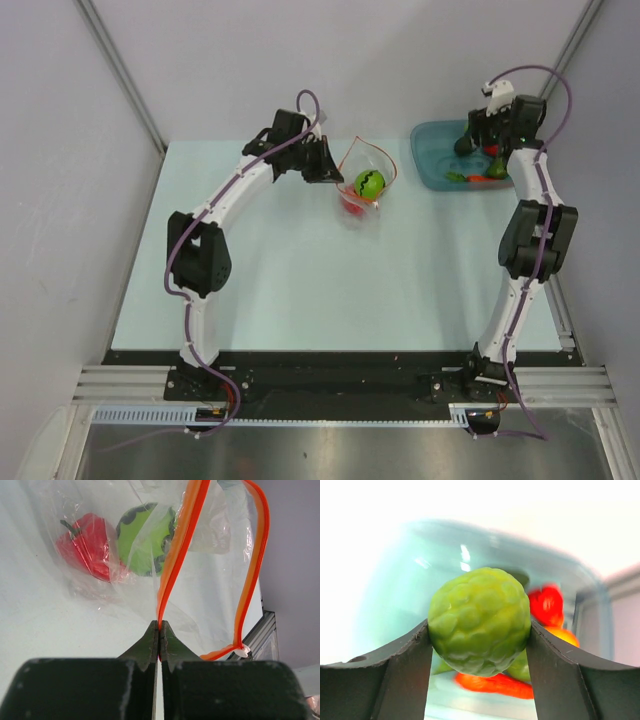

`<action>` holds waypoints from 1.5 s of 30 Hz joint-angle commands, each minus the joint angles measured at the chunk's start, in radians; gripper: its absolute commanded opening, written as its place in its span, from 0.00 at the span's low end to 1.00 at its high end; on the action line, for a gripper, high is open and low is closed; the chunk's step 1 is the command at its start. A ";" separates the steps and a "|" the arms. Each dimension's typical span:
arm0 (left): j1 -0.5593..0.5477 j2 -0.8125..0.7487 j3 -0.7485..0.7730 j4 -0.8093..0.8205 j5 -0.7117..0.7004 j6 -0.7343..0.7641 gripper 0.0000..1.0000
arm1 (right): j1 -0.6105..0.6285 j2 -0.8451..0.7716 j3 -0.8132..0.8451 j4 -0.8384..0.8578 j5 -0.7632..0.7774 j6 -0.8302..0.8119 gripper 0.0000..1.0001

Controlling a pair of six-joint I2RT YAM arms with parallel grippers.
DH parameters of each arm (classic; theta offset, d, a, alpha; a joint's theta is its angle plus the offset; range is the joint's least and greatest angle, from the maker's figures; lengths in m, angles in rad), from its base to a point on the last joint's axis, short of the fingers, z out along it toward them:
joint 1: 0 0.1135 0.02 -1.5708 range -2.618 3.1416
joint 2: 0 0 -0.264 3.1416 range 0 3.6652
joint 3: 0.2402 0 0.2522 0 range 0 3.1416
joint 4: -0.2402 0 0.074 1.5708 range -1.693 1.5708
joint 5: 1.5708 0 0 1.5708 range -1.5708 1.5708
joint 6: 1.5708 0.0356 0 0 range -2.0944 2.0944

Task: Place the food in the zip-top bag and seal the zipper
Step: Pick up the fake fruit from the bin, then place the fake fruit in the zipper food storage bag, then pick up the fake fruit from the bin.

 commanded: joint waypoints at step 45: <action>-0.018 -0.092 -0.003 0.041 0.048 -0.025 0.04 | 0.211 -0.469 -0.240 -0.022 -0.407 0.378 0.91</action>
